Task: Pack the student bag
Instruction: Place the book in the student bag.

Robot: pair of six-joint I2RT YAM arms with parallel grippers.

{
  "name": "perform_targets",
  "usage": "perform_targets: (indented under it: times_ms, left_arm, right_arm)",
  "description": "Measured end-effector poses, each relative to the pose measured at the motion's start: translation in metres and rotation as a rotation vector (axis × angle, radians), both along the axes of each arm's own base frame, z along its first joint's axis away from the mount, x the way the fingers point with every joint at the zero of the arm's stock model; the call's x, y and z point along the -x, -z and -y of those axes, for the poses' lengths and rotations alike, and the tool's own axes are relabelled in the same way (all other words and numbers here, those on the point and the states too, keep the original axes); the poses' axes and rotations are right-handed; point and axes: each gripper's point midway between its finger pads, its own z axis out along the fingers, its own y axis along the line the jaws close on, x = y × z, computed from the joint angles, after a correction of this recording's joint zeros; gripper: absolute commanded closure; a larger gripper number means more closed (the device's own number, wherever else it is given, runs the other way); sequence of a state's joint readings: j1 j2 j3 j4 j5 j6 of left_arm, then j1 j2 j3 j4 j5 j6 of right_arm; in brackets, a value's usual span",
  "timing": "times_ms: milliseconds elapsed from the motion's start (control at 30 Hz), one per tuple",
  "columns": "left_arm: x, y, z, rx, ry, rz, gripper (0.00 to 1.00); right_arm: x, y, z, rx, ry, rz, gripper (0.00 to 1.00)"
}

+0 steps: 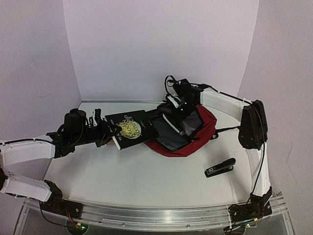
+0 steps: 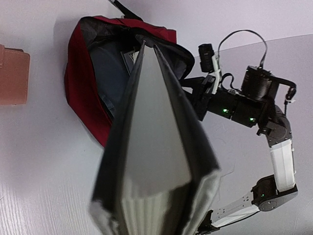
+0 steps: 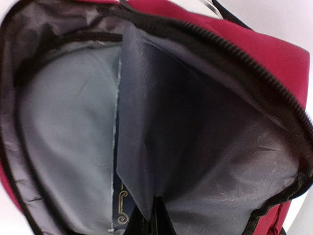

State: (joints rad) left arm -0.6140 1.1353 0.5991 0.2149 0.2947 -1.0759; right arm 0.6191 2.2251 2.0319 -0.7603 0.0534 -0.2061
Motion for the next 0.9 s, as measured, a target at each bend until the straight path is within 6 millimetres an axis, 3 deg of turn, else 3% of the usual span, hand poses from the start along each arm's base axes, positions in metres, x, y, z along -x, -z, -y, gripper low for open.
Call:
perform_targets:
  times_ms: [133,300,667,900]
  left_arm:
    - [-0.002,0.008,0.012,0.020,0.049,-0.018,1.00]
    - [-0.004,0.012,0.025,0.061,0.098,-0.024,1.00]
    - [-0.016,0.033,0.045,0.110,0.132,-0.053,1.00]
    - [-0.043,0.057,0.065,0.120,0.124,-0.093,1.00]
  right_arm:
    - [0.015,-0.026,-0.014,-0.075,-0.024,-0.005,1.00]
    - [0.024,-0.042,-0.027,-0.125,-0.049,-0.011,1.00]
    - [0.032,-0.043,-0.033,-0.153,-0.070,-0.048,1.00]
    - [0.033,-0.043,-0.034,-0.157,-0.073,-0.055,1.00]
